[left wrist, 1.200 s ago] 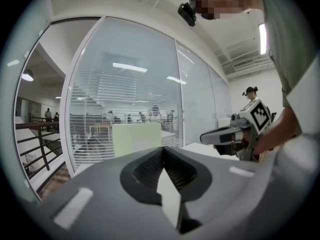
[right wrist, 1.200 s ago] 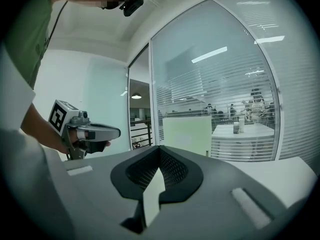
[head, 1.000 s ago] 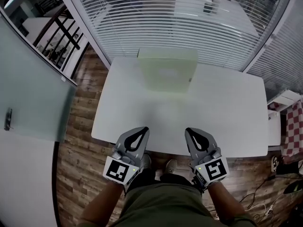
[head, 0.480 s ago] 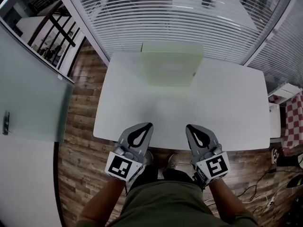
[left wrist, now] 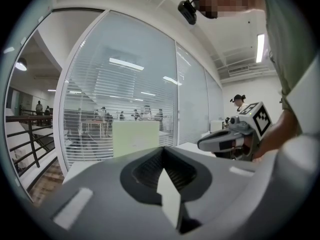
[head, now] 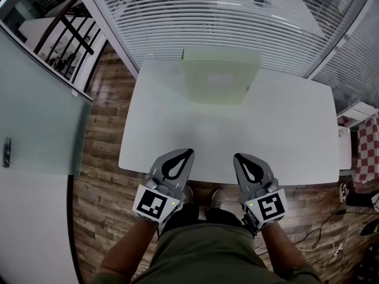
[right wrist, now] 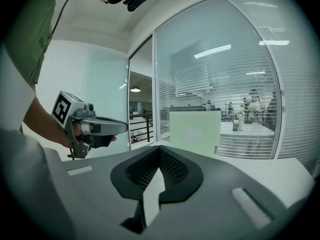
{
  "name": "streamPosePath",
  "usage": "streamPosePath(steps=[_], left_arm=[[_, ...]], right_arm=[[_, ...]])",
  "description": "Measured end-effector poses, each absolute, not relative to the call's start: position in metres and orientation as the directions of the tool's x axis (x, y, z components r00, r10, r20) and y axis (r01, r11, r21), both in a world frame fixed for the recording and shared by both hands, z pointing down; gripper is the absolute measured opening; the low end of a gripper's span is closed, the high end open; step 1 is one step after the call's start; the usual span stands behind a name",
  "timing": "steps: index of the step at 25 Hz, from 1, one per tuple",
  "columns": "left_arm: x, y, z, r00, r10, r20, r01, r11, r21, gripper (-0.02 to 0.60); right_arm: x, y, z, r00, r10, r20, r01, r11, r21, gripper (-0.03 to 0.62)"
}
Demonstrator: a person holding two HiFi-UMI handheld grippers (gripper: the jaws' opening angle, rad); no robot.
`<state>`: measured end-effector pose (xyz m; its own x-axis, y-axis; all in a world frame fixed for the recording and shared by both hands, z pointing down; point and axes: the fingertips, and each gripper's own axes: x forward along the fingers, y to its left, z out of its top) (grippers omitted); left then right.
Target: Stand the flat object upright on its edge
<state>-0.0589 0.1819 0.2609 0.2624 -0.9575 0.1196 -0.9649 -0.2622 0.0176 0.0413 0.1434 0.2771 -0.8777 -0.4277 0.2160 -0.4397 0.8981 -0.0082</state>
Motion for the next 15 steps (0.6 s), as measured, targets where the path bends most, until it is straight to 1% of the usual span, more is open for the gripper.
streamPosePath(steps=[15], left_arm=[[-0.05,0.189,0.283,0.255,-0.953,0.165,-0.966,-0.26,-0.007,-0.002]], right_arm=[[0.054,0.144,0.284,-0.874,-0.428,0.228,-0.446,0.895,-0.027,0.009]])
